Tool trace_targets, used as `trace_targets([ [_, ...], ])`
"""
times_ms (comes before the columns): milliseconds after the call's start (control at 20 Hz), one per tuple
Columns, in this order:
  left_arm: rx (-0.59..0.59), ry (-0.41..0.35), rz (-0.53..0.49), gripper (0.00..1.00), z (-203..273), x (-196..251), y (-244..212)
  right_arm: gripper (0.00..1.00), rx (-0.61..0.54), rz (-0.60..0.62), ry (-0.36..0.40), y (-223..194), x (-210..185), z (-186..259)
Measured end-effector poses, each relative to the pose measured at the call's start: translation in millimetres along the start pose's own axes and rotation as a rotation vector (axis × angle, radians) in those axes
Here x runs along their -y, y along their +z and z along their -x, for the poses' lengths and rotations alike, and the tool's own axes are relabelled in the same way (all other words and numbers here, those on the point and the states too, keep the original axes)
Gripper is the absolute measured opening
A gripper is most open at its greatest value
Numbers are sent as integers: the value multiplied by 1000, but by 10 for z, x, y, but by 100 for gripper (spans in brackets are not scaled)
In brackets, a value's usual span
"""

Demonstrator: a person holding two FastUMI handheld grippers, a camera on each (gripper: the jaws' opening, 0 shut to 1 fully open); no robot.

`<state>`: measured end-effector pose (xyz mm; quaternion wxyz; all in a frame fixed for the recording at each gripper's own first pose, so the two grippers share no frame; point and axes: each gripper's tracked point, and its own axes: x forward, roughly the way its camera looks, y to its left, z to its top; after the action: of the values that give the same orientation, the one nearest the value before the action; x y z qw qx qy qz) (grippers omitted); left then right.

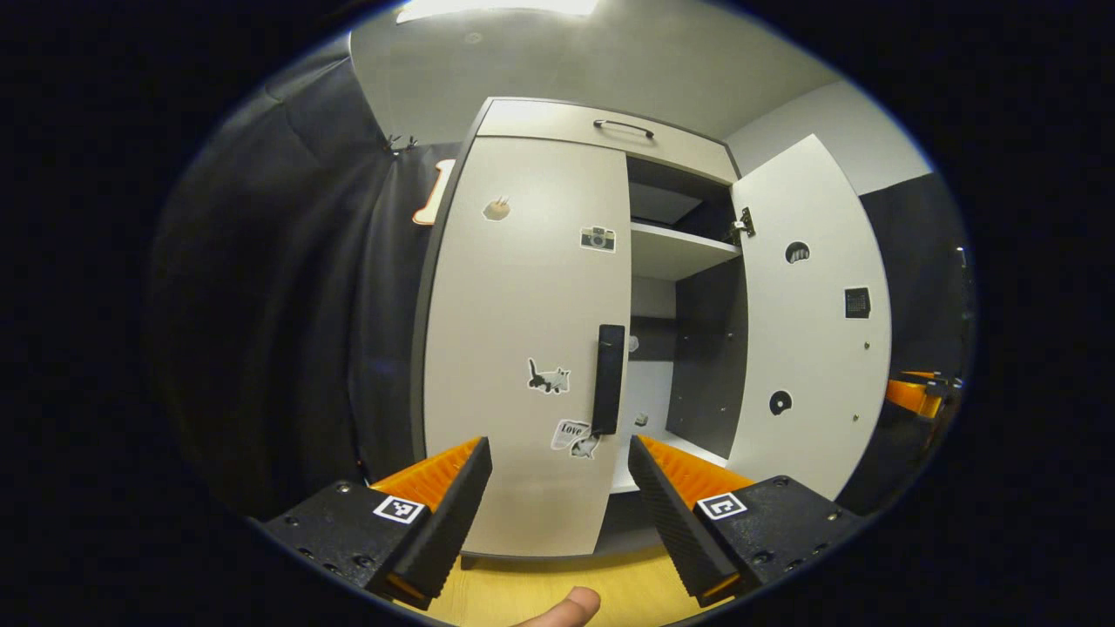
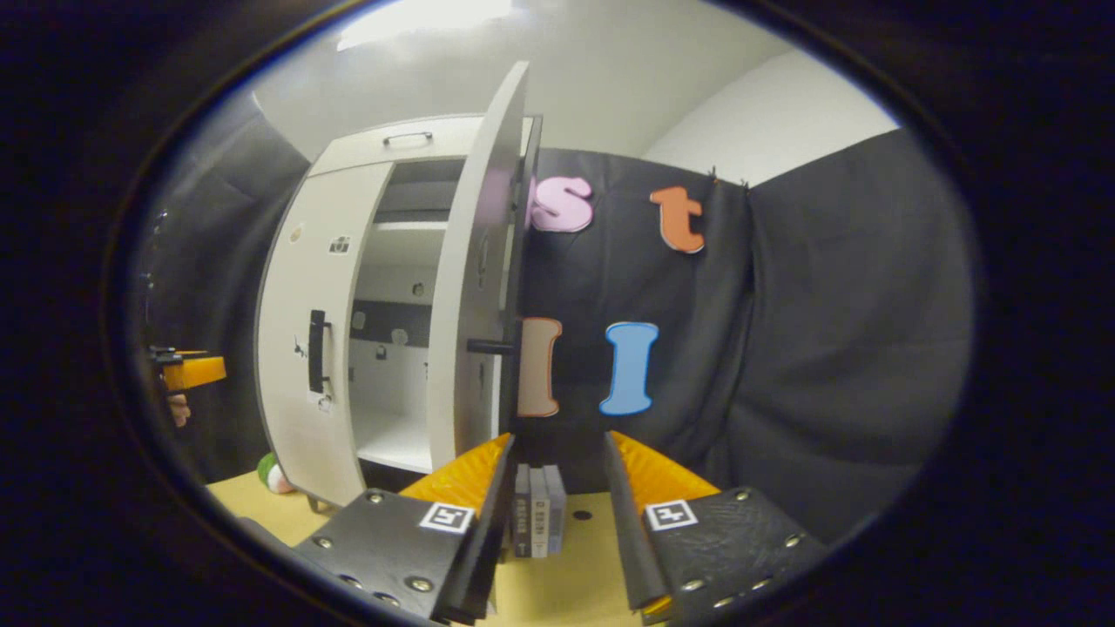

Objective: Open the right door of the double-door shoe cabinet with the right hand, and open the left door with the left hand.

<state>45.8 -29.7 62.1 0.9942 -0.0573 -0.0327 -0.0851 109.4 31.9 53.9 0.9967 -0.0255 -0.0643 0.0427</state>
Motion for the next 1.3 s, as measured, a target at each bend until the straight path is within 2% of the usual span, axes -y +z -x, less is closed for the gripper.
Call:
trace_targets([
  [50,-3,-13,-4,98,-101,42,-14,70,-4,-4,-15,-25,20,104],
  [200,-16,-36,0,98,-383,174,-87,79,-16,-56,-38,-116,35,398],
  [250,-25,-32,0,98,-463,187,-120,100,-24,-77,-41,-150,40,515],
  [300,-31,-28,0,98,-540,196,-141,97,-33,-91,-42,-192,21,627],
  [450,-22,-17,3,98,-753,220,-118,98,-24,-81,-32,-315,-75,977],
  [700,-27,58,-51,98,-1142,157,-58,97,-12,-116,7,-647,-428,1482],
  [900,-30,98,-75,98,-1385,171,-8,97,-9,-105,41,-822,-720,1699],
  [1050,-41,104,-134,97,-1539,201,18,98,-38,-95,86,-983,-956,1790],
  [1150,-74,60,-129,90,-1589,310,-18,98,-55,-95,111,-1079,-1049,1820],
  [1250,-94,69,-90,75,-1663,286,-13,98,-65,-90,110,-1136,-1055,1832],
  [1300,-98,73,-62,56,-1665,288,0,98,-67,-89,108,-1154,-1050,1833],
])
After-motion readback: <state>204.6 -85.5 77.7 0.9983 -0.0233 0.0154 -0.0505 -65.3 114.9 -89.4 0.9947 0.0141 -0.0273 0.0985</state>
